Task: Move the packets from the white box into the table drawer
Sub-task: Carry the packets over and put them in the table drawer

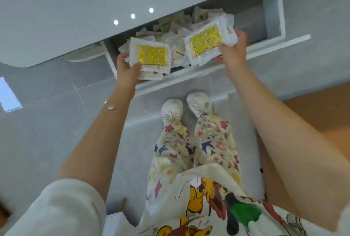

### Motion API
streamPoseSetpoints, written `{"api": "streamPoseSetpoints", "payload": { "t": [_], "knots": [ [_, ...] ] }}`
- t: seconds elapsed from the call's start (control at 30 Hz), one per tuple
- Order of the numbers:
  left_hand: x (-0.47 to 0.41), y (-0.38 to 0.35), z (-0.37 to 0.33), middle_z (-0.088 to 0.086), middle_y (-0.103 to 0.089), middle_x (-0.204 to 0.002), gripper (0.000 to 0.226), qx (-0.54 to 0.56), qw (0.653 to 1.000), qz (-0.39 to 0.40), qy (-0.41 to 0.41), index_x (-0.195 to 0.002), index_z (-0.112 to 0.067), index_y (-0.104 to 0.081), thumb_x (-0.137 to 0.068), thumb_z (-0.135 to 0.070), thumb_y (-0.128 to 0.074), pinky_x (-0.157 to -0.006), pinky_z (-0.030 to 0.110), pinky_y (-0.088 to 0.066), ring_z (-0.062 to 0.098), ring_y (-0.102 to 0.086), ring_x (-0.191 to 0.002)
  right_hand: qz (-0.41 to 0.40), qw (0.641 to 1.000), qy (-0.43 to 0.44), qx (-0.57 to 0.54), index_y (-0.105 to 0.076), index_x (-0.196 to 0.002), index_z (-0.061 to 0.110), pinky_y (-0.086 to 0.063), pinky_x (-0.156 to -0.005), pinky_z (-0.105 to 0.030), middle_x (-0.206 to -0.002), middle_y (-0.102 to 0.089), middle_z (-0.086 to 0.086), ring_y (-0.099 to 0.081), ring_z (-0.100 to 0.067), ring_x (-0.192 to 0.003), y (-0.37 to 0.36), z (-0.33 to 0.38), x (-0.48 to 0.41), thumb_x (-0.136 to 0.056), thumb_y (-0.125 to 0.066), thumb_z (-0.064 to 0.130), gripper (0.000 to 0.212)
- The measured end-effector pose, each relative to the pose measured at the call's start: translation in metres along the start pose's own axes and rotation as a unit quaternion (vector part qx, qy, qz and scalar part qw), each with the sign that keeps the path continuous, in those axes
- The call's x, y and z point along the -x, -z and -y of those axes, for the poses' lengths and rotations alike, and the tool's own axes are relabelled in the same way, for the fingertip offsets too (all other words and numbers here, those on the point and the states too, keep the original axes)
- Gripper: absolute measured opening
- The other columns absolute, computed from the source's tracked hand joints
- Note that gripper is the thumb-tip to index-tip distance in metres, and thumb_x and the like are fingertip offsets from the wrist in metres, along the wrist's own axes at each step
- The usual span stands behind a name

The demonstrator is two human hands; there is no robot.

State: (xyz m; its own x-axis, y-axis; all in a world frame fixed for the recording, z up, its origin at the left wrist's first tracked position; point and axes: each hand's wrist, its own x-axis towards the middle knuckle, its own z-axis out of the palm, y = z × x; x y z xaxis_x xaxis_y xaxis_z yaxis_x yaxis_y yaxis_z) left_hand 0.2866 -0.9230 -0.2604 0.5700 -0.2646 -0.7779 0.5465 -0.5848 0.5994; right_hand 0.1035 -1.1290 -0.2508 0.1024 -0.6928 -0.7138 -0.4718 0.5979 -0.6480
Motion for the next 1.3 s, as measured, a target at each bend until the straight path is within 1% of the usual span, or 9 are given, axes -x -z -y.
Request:
{"api": "streamPoseSetpoints", "payload": {
  "t": [0.13, 0.2, 0.27, 0.4, 0.53, 0.73, 0.87, 1.03, 1.3],
  "knots": [
    [-0.033, -0.049, 0.013, 0.007, -0.062, -0.112, 0.032, -0.024, 0.999, -0.024, -0.032, -0.111, -0.026, -0.046, -0.089, -0.004, -0.052, -0.081, 0.049, -0.057, 0.030, -0.064, -0.100, -0.022, 0.996, 0.037, 0.080, -0.051, -0.120, 0.000, -0.055, -0.080, -0.031, -0.088, -0.056, 0.005, -0.058, -0.010, -0.083, -0.016, -0.007, -0.063, -0.085, -0.048, -0.004, 0.035],
    [-0.043, -0.065, 0.022, 0.010, -0.060, -0.117, 0.033, -0.031, 0.997, -0.055, -0.052, -0.109, -0.028, -0.049, -0.085, -0.006, -0.053, -0.088, 0.051, -0.054, 0.028, -0.062, -0.104, -0.018, 0.994, 0.025, 0.107, -0.055, -0.107, 0.013, -0.055, -0.081, -0.031, -0.088, -0.057, 0.006, -0.058, -0.012, -0.085, -0.017, -0.010, -0.083, -0.085, -0.051, -0.002, 0.027],
    [-0.046, -0.074, 0.028, 0.007, -0.061, -0.115, 0.033, -0.035, 0.993, -0.091, -0.059, -0.106, -0.031, -0.051, -0.081, -0.011, -0.054, -0.089, 0.050, -0.053, 0.025, -0.062, -0.102, -0.017, 0.991, 0.019, 0.130, -0.053, -0.107, 0.021, -0.058, -0.082, -0.041, -0.095, -0.062, 0.003, -0.063, -0.015, -0.090, -0.017, -0.015, -0.097, -0.084, -0.052, 0.000, 0.032],
    [-0.033, -0.077, 0.024, -0.008, -0.061, -0.111, 0.032, -0.075, 0.981, -0.161, -0.074, -0.119, -0.023, -0.054, -0.089, -0.014, -0.056, -0.088, 0.041, -0.054, 0.008, -0.059, -0.100, 0.002, 0.977, 0.038, 0.211, -0.036, -0.139, 0.018, -0.046, -0.084, -0.021, -0.119, -0.053, 0.002, -0.053, -0.013, -0.106, -0.013, -0.011, -0.092, -0.086, -0.051, -0.004, 0.059],
    [-0.001, -0.054, 0.003, -0.013, -0.061, -0.118, 0.030, -0.111, 0.968, -0.196, -0.107, -0.124, -0.028, -0.054, -0.094, -0.025, -0.053, -0.089, 0.035, -0.054, -0.008, -0.056, -0.096, 0.022, 0.950, 0.108, 0.292, -0.030, -0.146, 0.018, -0.039, -0.103, -0.028, -0.143, -0.041, -0.007, -0.043, -0.021, -0.130, -0.009, 0.014, -0.062, -0.084, -0.065, 0.009, 0.072],
    [0.065, 0.001, -0.054, -0.006, -0.049, -0.141, 0.050, -0.237, 0.943, -0.157, -0.174, -0.142, -0.028, -0.041, -0.095, -0.038, -0.051, -0.104, 0.033, -0.039, 0.017, -0.046, -0.129, 0.086, 0.895, 0.217, 0.379, -0.039, -0.142, 0.019, -0.034, -0.109, -0.036, -0.144, -0.042, -0.006, -0.037, -0.024, -0.133, -0.009, 0.078, 0.025, -0.085, -0.065, 0.027, 0.064],
    [0.127, 0.048, -0.101, 0.004, -0.026, -0.157, 0.069, -0.371, 0.896, -0.163, -0.183, -0.150, -0.032, -0.026, -0.090, -0.056, -0.049, -0.117, 0.051, -0.018, 0.029, -0.022, -0.144, 0.119, 0.822, 0.293, 0.473, -0.027, -0.149, 0.025, -0.029, -0.112, -0.045, -0.152, -0.031, -0.008, -0.026, -0.028, -0.140, -0.002, 0.140, 0.099, -0.087, -0.059, 0.048, 0.074],
    [0.231, 0.100, -0.144, 0.005, -0.006, -0.162, 0.079, -0.468, 0.837, -0.233, -0.163, -0.153, -0.033, -0.015, -0.087, -0.062, -0.049, -0.117, 0.054, -0.004, 0.037, -0.002, -0.147, 0.131, 0.722, 0.382, 0.562, -0.011, -0.153, 0.030, -0.014, -0.116, -0.049, -0.159, -0.012, -0.009, -0.007, -0.033, -0.146, 0.011, 0.215, 0.196, -0.088, -0.053, 0.057, 0.082],
    [0.369, 0.185, -0.120, 0.006, 0.003, -0.162, 0.086, -0.443, 0.828, -0.330, -0.099, -0.153, -0.032, -0.012, -0.085, -0.067, -0.049, -0.117, 0.056, 0.003, 0.035, 0.007, -0.147, 0.164, 0.598, 0.499, 0.606, -0.009, -0.153, 0.030, -0.013, -0.117, -0.053, -0.159, -0.009, -0.013, -0.004, -0.035, -0.147, -0.008, 0.258, 0.322, -0.086, -0.053, 0.058, 0.085]
  ]
}}
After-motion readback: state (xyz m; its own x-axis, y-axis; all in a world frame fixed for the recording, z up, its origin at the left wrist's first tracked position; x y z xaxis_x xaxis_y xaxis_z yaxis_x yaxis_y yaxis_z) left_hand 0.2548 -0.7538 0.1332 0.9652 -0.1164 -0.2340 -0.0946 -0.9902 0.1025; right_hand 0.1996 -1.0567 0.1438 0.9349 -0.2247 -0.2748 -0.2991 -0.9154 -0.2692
